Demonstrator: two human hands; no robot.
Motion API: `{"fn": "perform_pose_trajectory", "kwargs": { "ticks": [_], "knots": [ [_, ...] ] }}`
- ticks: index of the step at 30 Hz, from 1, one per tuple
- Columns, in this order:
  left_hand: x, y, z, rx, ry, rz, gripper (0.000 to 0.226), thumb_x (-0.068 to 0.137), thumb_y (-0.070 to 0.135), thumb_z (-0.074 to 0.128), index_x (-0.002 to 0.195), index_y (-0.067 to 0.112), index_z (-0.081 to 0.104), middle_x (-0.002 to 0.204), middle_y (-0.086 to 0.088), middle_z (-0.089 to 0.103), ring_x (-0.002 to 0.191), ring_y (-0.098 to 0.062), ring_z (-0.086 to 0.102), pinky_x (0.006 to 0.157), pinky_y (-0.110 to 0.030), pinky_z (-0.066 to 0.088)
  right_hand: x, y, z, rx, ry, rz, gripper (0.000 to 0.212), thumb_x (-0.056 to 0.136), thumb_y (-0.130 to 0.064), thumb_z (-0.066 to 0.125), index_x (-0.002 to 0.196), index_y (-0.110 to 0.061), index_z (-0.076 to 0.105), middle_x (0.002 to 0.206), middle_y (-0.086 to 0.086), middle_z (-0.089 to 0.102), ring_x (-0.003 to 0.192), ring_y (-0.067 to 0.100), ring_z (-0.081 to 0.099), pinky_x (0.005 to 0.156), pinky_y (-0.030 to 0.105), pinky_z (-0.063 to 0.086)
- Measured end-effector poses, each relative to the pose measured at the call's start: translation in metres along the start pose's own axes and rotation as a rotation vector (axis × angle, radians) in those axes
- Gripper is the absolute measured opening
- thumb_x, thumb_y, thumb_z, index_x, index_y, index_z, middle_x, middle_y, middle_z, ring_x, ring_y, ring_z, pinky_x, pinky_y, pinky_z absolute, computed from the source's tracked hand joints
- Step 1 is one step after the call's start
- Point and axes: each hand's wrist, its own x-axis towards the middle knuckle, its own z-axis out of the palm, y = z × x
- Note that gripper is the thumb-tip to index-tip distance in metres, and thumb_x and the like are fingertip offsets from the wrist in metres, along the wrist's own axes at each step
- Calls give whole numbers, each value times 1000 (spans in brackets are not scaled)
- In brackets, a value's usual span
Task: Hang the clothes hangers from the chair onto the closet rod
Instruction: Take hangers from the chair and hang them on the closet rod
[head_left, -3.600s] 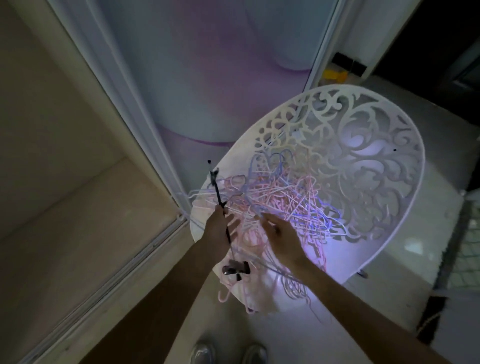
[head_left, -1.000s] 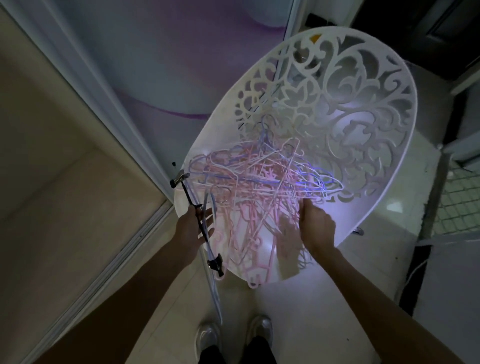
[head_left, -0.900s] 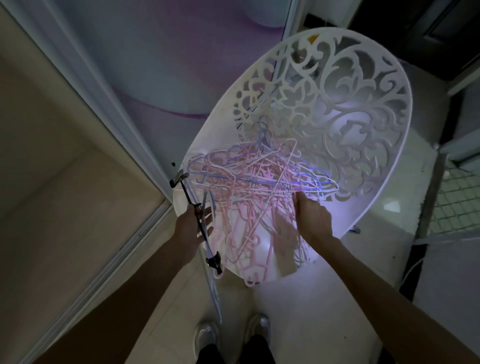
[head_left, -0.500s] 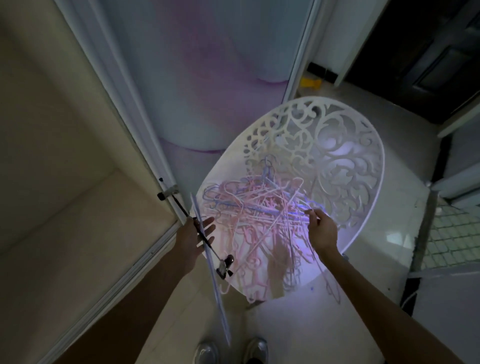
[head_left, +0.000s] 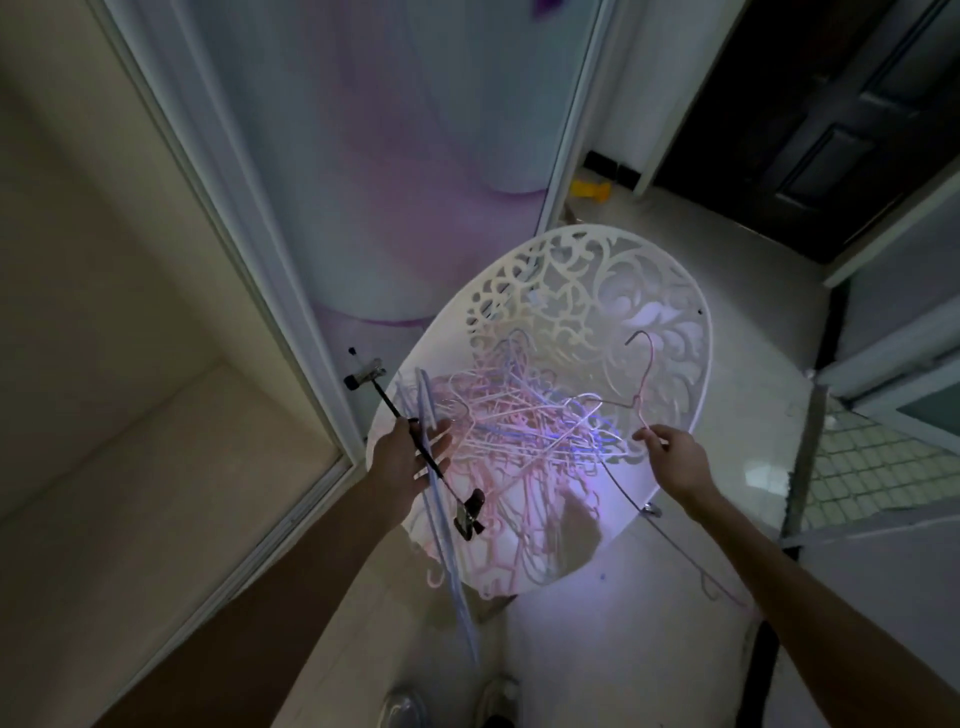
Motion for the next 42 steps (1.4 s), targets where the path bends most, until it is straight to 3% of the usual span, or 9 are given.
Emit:
{"fn": "perform_pose_trajectory", "kwargs": {
  "ticks": [6,12,22,25,27,31,34,37,42],
  "knots": [
    [-9,14,32,-16,-55,14,38,104,27,27,73,13,44,139,-10,51,85,-13,58,96,-36,41,0,3,-37,20,80,-12,27,97,-15,45,103,-7,70,104,20,70,98,36,64,74,31,42],
    [-14,31,65,67,-74,3,38,104,25,28,74,15,49,136,-8,54,103,-20,55,93,-32,40,10,-24,-73,97,200,-30,28,97,-16,44,103,-6,69,105,21,69,103,36,62,81,34,45],
    [-14,50,94,37,-72,27,37,103,22,30,68,16,39,93,-3,70,80,-14,62,90,-37,46,35,-78,-120,107,208,-120,28,97,-19,44,101,-10,69,104,17,70,97,34,63,75,31,43],
    [-16,57,87,-6,-77,31,33,103,23,31,74,15,45,91,-3,70,78,-16,65,77,-32,48,18,-83,-111,273,3,-146,27,98,-15,44,94,-9,69,63,-3,65,58,11,56,53,21,35],
    [-25,65,77,-34,-81,52,33,103,21,31,75,13,47,100,-8,62,85,-18,61,76,-33,48,-3,-92,-105,407,-113,-80,26,99,-16,42,92,-11,66,37,-11,40,29,2,34,35,16,26],
    [-52,80,57,-43,-71,70,33,102,18,33,74,9,48,101,-10,61,84,-19,60,71,-36,53,-45,-115,-94,547,-330,12,27,100,-12,38,88,-10,62,46,-2,26,26,-1,18,30,10,15],
    [-78,89,34,-53,-56,94,31,102,20,33,112,1,55,91,-7,68,77,-17,65,69,-35,53,-82,-145,-93,629,-531,24,26,101,-11,35,92,-9,59,47,-4,30,28,0,20,31,10,16],
    [-105,93,10,-96,-58,143,43,103,14,29,140,-7,35,90,-9,66,84,-21,60,81,-39,47,-111,-176,-87,682,-660,22,22,100,-10,36,100,-8,57,56,0,29,30,1,24,33,11,19],
    [-172,93,-50,-182,7,247,29,100,12,32,86,0,54,62,-5,73,58,-19,71,60,-32,58,-165,-235,-73,621,-835,-12,17,95,-8,44,82,-13,54,40,-2,41,29,7,32,41,14,24]
  ]
}}
